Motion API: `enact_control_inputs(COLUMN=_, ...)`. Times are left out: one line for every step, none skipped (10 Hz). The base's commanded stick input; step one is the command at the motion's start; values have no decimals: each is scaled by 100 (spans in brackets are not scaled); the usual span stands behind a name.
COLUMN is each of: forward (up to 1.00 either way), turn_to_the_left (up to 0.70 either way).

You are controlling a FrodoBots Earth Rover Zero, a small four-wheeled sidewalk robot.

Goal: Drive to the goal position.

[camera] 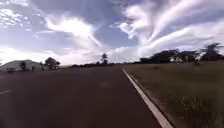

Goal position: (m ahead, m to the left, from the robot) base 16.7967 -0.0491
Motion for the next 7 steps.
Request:
enact_control_inputs(forward=100, turn_to_the_left=0)
enact_control_inputs(forward=100, turn_to_the_left=0)
enact_control_inputs(forward=100, turn_to_the_left=0)
enact_control_inputs(forward=100, turn_to_the_left=0)
enact_control_inputs(forward=100, turn_to_the_left=0)
enact_control_inputs(forward=100, turn_to_the_left=0)
enact_control_inputs(forward=100, turn_to_the_left=0)
